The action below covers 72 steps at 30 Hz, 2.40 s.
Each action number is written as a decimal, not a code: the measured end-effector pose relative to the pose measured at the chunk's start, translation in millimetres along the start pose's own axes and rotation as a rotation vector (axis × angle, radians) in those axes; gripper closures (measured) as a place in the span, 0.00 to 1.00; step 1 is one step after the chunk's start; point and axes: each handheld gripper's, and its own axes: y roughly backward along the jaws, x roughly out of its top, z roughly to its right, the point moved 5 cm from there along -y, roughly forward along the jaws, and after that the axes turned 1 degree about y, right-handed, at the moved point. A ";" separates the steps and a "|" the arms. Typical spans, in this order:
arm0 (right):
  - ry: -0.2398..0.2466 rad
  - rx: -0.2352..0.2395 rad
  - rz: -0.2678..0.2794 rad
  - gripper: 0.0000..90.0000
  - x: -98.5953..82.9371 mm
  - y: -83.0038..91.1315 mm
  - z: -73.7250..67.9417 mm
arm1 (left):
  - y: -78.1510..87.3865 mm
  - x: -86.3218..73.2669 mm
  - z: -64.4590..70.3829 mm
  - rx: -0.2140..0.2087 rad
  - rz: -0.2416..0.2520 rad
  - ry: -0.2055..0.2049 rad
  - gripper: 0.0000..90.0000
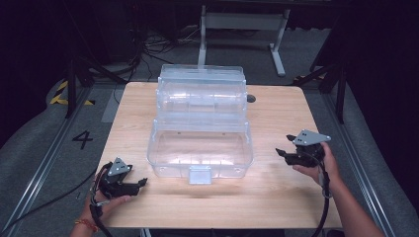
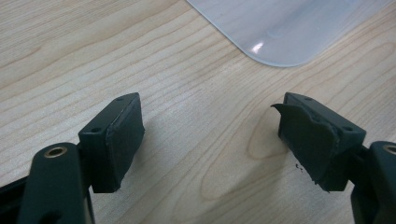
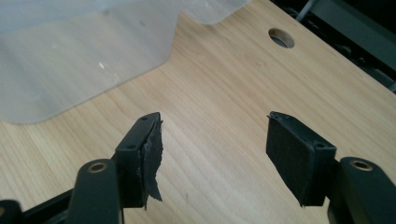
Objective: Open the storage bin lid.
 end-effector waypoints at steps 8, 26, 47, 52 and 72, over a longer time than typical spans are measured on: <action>-0.044 0.000 -0.030 0.39 -26.7 5.6 -4.2 | -0.4 0.1 0.1 -0.007 -0.006 0.004 0.25; -0.179 0.005 -0.097 0.33 -91.5 15.0 -14.7 | -1.1 1.0 -0.8 -0.006 -0.003 -0.004 0.24; -0.325 0.044 -0.064 0.23 -111.6 18.7 -16.8 | -4.3 3.8 -2.5 -0.018 -0.013 -0.018 0.20; -0.326 0.047 -0.064 0.23 -111.6 18.6 -16.6 | -4.5 4.0 -2.5 -0.020 -0.012 -0.019 0.20; -0.326 0.047 -0.065 0.23 -111.6 18.5 -16.6 | -4.8 3.9 -2.0 -0.023 -0.016 -0.010 0.20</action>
